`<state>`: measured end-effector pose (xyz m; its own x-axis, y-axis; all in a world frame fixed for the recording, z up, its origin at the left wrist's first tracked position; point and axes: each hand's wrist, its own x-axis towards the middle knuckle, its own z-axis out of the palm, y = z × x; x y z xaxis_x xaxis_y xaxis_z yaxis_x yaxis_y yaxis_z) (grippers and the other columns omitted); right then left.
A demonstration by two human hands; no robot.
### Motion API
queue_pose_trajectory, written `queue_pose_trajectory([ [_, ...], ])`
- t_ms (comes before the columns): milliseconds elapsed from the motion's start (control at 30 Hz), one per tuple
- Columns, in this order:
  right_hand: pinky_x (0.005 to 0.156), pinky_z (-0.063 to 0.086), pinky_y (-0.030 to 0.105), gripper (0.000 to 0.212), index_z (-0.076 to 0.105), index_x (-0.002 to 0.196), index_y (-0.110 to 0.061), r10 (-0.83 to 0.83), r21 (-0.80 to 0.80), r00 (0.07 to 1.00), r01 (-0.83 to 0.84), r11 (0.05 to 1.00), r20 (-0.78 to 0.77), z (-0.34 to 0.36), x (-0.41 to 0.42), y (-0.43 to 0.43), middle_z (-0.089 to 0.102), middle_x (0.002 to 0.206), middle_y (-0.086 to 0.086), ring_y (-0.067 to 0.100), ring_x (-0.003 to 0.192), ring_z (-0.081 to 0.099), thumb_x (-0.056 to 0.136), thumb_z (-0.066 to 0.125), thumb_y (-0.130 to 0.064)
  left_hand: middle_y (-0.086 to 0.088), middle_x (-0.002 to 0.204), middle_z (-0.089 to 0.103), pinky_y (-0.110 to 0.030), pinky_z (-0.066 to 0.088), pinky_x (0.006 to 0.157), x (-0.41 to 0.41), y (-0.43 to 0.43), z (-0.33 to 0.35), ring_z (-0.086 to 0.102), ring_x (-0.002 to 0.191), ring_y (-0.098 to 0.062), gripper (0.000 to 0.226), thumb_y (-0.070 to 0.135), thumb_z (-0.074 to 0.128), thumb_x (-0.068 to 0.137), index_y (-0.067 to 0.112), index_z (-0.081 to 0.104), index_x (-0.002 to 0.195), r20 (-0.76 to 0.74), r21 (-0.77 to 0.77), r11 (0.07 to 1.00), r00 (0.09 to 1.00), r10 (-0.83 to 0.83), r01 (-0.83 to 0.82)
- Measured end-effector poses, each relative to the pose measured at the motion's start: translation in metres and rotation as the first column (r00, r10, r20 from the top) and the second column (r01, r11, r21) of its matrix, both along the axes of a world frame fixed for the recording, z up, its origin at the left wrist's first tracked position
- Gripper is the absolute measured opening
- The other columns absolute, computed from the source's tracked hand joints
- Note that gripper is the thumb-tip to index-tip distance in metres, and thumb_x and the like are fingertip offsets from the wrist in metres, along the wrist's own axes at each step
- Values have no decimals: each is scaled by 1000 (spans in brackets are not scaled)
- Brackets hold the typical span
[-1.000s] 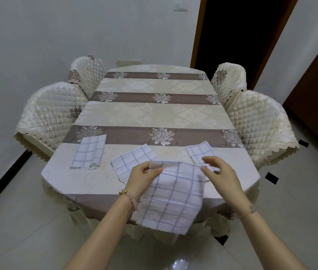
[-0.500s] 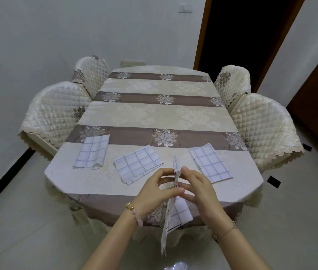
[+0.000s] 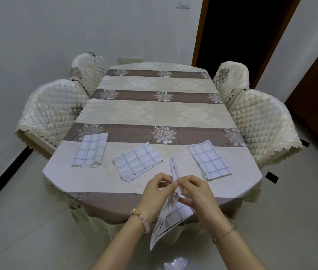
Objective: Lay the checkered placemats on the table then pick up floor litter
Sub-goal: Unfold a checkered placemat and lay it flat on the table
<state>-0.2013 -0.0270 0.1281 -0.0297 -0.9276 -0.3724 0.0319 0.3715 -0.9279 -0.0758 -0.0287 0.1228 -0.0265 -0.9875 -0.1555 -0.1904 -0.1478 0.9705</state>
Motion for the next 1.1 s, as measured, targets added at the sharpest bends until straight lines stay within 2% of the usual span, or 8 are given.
queue_pose_trajectory([
  [133,57,61,10,23,64,83,-11,-4,22,1000,4,1000,-28,-2,-9,0,67,90,6,23,92,68,105,59,-10,-5,80,61,-28,53,75,4,2,3,60,78,-19,9,12,57,88,9,58,80,-69,19,999,997,30,-29],
  [300,73,56,25,21,66,89,-14,-102,38,995,102,994,-6,2,-36,-5,69,101,9,24,98,64,106,55,-10,0,67,50,-28,46,63,36,-7,5,49,64,-13,20,6,50,90,12,48,71,-200,90,974,954,224,-210],
  [467,47,56,10,13,70,105,-7,-192,49,981,191,980,8,3,-65,-30,69,90,6,18,80,61,106,57,-9,-5,75,56,-27,47,55,80,-28,7,55,67,-17,16,10,46,94,12,50,78,-257,178,927,894,368,-330],
  [567,45,55,10,12,70,111,-5,-251,38,967,249,968,39,1,-79,-51,73,86,2,15,75,62,104,61,-7,-5,77,57,-26,44,57,104,-41,7,53,68,-17,10,11,48,93,8,56,88,-224,179,903,877,424,-391],
  [767,61,58,14,27,69,126,7,-200,16,979,201,979,-41,-6,-87,-96,69,116,14,12,79,66,103,61,-5,-7,86,62,-27,44,61,135,-78,-1,57,75,-18,13,17,55,91,14,63,81,-122,164,885,882,456,-435],
  [933,84,51,31,20,71,116,3,-170,37,972,178,983,-159,-24,-84,-129,67,136,24,25,104,59,106,58,-8,0,68,60,-21,42,50,128,-94,-28,53,57,-13,29,43,48,92,18,62,87,-106,429,872,945,308,-236],
  [1033,106,52,47,36,61,123,25,-199,60,956,217,974,-217,-39,-92,-142,57,146,36,34,107,60,106,56,-7,-10,89,68,-30,56,63,125,-78,-50,64,75,-21,25,31,57,89,9,64,98,-101,505,849,967,233,-152],
  [1100,117,45,53,37,60,126,24,-220,74,947,243,967,-234,-47,-99,-148,58,145,37,29,106,58,106,55,-6,-13,91,71,-34,58,69,124,-66,-65,70,80,-24,21,19,61,87,3,62,101,-112,532,839,973,203,-114],
])
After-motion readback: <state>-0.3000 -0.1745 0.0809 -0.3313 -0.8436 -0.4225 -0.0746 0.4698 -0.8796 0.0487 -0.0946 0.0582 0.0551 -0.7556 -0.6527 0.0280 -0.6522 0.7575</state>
